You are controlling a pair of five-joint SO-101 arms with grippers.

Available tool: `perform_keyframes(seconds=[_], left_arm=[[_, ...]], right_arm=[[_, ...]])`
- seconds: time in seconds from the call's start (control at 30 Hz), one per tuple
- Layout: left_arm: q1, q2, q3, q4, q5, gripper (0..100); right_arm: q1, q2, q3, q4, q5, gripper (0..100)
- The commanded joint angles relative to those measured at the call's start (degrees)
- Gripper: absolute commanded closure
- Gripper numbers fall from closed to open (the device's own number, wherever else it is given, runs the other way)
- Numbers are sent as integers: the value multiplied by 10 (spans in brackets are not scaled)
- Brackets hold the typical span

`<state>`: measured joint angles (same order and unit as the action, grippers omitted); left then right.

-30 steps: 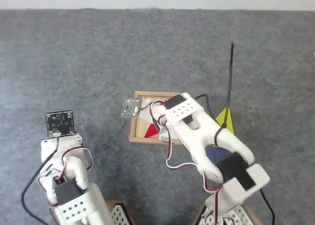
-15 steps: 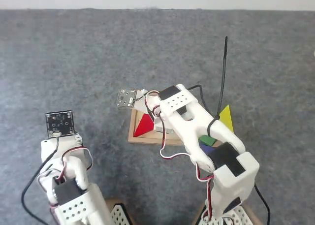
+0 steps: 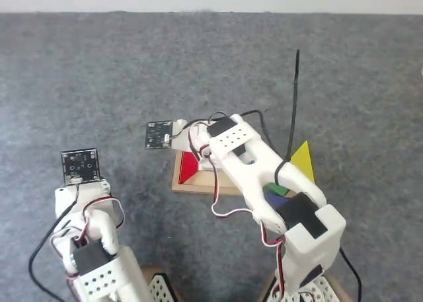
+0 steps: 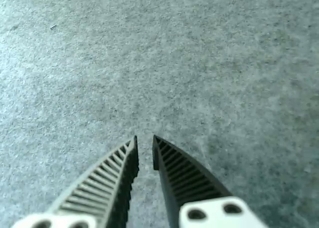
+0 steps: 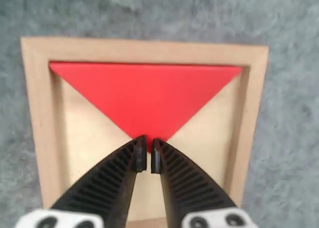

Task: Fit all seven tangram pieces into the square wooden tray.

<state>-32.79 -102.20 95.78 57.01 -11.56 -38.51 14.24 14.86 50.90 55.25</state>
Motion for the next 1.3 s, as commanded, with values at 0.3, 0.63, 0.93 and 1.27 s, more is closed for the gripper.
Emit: perform_keyframes(seconds=[0.3, 0.63, 0.93, 1.27], left_arm=[[-2, -6, -28, -16, 3, 937], [-2, -6, -28, -16, 3, 937], [-2, -6, -28, -15, 3, 937], [-2, -6, -28, -14, 3, 937]], right_arm=[[17, -70, -50, 27, -45, 957], [185, -227, -35, 248, -278, 956], [316, -255, 120, 132, -468, 771], [306, -250, 246, -41, -594, 727]])
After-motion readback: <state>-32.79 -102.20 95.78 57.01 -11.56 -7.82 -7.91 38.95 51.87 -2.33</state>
